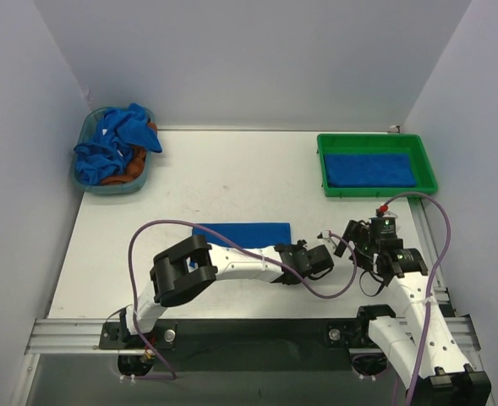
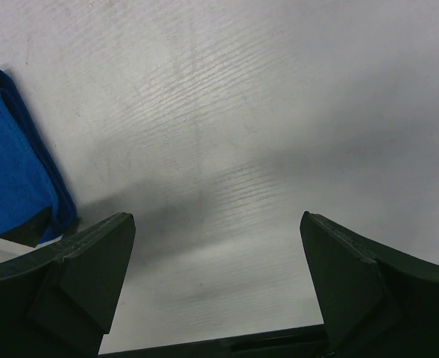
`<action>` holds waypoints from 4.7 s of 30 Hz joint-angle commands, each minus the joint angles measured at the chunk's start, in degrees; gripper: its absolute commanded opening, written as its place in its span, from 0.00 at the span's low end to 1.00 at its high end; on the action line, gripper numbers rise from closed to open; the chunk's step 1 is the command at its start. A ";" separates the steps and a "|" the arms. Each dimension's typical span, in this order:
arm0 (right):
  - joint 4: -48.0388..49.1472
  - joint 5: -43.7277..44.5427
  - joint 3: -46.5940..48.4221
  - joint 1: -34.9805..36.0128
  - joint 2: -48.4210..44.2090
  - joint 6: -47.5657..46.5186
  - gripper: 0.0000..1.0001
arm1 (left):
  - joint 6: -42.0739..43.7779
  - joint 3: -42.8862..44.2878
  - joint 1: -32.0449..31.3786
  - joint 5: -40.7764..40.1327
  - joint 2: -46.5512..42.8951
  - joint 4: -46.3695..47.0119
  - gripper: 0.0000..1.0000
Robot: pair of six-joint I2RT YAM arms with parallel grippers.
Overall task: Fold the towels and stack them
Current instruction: Neatly place the folded towel into the bin
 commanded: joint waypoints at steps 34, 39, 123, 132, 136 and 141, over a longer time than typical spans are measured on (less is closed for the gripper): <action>59.92 -24.20 -13.61 14.23 33.19 40.96 0.99 | -5.11 -14.43 7.37 10.31 -19.94 10.87 0.02; 57.49 -23.67 -12.04 15.02 35.48 40.79 0.99 | -5.46 -14.78 7.37 9.96 -20.03 11.48 0.02; 16.96 -3.98 71.10 -13.10 77.58 -28.47 0.00 | -5.90 -34.38 60.54 25.77 -39.01 2.78 0.97; 19.68 -1.17 72.25 -14.24 78.02 -28.47 0.00 | -5.90 -34.20 60.63 26.39 -38.31 2.78 0.97; 20.03 0.33 72.60 -15.21 78.02 -28.47 0.00 | -5.81 -34.29 60.54 26.48 -38.13 2.87 0.97; 21.00 1.47 73.48 -16.88 78.81 -28.47 0.00 | -5.81 -34.29 60.54 26.48 -37.78 2.78 0.97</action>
